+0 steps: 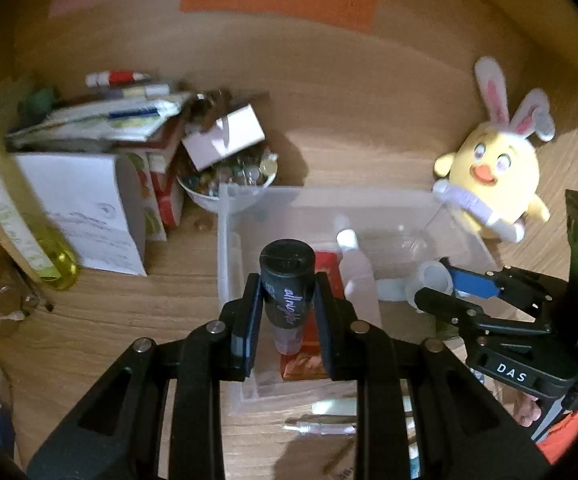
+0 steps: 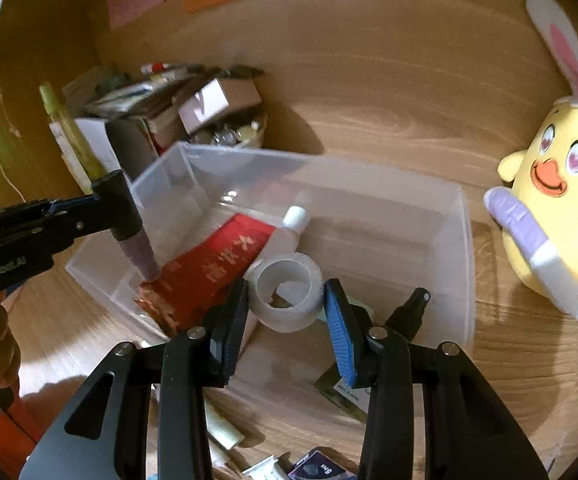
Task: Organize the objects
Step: 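Drop purple tube into bin with left tool while right tool drops tape roll, then grasp eraser with left tool while right tool grasps braided bracelet, then carry eraser over the bin and open left tool while right tool drops bracelet in, then grasp teal tape roll with left tool while right tool grasps pink flower clip, then drop teal tape roll into bin with left tool while right tool drops flower clip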
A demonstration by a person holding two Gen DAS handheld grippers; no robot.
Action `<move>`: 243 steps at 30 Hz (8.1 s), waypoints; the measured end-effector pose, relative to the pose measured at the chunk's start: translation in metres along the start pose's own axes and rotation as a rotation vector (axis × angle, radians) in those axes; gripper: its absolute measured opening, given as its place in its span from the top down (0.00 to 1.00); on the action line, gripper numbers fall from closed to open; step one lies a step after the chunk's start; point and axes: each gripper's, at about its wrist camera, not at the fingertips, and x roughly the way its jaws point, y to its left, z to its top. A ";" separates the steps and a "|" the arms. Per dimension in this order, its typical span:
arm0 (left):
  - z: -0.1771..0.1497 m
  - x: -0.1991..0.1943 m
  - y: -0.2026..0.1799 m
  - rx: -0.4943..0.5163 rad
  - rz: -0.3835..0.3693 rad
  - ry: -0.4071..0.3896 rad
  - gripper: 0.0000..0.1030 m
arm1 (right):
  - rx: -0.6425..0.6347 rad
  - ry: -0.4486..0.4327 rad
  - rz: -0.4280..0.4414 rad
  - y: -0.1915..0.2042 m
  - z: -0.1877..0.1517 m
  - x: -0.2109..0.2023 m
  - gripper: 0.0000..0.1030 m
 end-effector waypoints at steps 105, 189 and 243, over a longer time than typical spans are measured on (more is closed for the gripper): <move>-0.100 -0.062 -0.038 0.042 -0.109 -0.050 0.78 | 0.043 -0.011 -0.140 -0.013 -0.163 -0.085 0.56; -0.141 -0.046 -0.047 0.123 -0.064 0.057 0.16 | -0.008 -0.080 -0.001 0.028 -0.134 -0.091 0.60; -0.139 -0.050 -0.082 0.168 -0.151 0.029 0.62 | 0.080 -0.282 -0.017 -0.003 -0.102 -0.151 0.87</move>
